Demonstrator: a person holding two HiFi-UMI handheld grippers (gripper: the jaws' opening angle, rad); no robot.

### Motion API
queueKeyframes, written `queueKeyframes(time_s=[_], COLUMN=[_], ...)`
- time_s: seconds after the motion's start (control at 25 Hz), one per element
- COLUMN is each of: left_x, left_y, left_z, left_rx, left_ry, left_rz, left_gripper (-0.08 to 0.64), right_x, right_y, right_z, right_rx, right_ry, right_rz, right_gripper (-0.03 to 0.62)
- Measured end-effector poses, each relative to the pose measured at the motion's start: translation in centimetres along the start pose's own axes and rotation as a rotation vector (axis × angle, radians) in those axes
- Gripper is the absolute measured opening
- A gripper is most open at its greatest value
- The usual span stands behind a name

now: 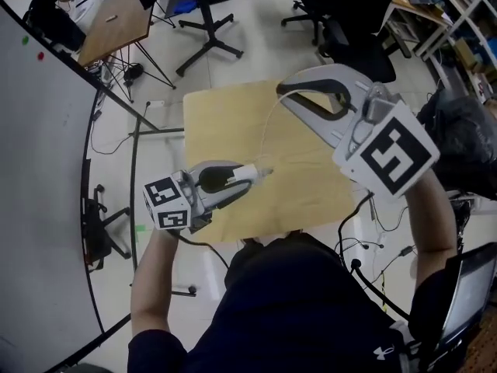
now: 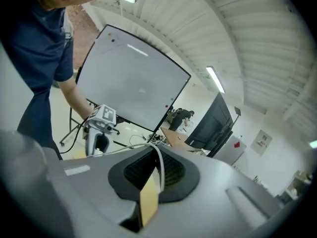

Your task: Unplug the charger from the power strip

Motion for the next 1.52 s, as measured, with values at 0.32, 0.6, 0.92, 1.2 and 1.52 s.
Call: queueKeyframes(time_s=[0.32, 0.6, 0.92, 1.2, 1.52], left_x=[-4.8, -5.6, -2.7, 1.4, 4.6], left_y=[-2.7, -7.6, -13.0, -13.5, -8.3], left_z=[-1.2, 0.4, 3.9, 5.6, 5.7], left_rx=[-0.226, -0.530, -0.797, -0.635, -0.282], left_ry=[0.298, 0.284, 0.017, -0.422, -0.541], left_rz=[0.158, 0.130, -0.025, -0.280, -0.301], left_gripper=[0.133, 0.133, 0.133, 0.133, 0.132], right_x=[-5.1, 4.3, 15.0, 18.3, 12.2], right_y=[13.1, 20.5, 20.7, 12.6, 4.2], right_z=[-4.6, -7.2, -6.8, -5.1, 0.5], right_rx=[0.033, 0.045, 0.133, 0.111, 0.051], right_ry=[-0.023, -0.087, -0.215, -0.404, -0.261], right_rz=[-0.590, -0.881, -0.932, -0.517, -0.126], right_gripper=[0.008, 0.008, 0.008, 0.008, 0.008])
Point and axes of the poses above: the fingertips, and each gripper's own axes: z backward along the fingers, x to its left, y out of its underside, the point moved 9 cm from there along z, backward along the fingers, and after that the axes turned 15 degrees about -x, right-handed, at the moved point
